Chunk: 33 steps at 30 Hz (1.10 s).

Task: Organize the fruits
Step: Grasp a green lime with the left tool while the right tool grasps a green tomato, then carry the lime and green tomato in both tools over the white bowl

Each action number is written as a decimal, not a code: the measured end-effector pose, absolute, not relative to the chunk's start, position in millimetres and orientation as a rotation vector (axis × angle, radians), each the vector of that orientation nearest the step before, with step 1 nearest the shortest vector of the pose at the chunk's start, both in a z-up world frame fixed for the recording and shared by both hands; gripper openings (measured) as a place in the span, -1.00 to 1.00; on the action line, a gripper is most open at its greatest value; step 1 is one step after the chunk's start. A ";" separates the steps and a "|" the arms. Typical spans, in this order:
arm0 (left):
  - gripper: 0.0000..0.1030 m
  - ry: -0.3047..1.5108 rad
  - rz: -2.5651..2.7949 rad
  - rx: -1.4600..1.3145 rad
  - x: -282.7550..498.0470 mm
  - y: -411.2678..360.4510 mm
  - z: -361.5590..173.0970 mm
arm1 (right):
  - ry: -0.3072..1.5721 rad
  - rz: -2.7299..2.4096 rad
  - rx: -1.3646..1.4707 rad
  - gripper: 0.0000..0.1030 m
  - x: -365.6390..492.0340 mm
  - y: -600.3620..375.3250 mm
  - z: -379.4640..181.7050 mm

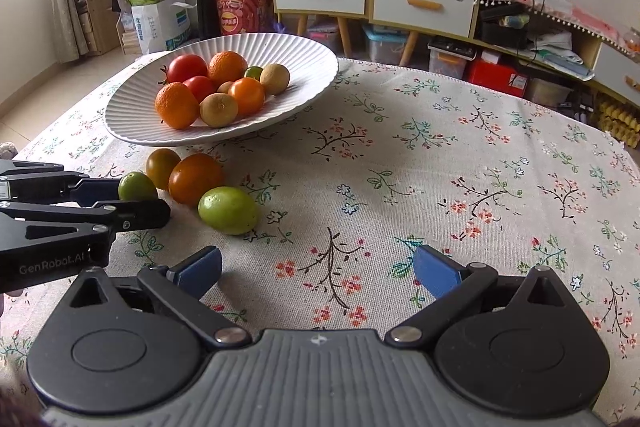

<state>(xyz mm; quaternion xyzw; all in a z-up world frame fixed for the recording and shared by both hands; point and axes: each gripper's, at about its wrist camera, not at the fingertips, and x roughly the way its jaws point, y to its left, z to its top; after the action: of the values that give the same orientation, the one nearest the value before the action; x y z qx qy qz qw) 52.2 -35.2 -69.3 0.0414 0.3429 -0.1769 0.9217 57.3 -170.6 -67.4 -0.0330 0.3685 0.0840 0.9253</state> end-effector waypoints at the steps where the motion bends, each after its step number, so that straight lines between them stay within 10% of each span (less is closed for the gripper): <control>1: -0.39 0.707 -0.357 0.087 51.8 -33.5 -68.9 | 0.760 0.173 -0.065 0.98 58.4 -168.7 -66.8; 10: -0.39 0.740 -0.316 0.083 51.0 -19.0 -61.7 | 0.810 0.199 -0.042 0.94 71.6 -148.8 -63.3; 29: -0.39 0.776 -0.288 0.092 45.5 -8.8 -52.7 | 0.829 0.198 -0.116 -0.37 75.5 -132.8 -57.8; 33: -0.39 0.776 -0.292 0.091 45.2 -8.7 -52.2 | 0.829 0.219 -0.112 -0.38 75.6 -132.6 -54.0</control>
<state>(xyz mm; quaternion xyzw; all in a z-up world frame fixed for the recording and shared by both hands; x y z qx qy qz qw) 45.2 -8.7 -52.2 0.0442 0.3768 -0.1419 0.9143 75.6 -132.6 -54.0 -0.0540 0.4016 0.1061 0.9080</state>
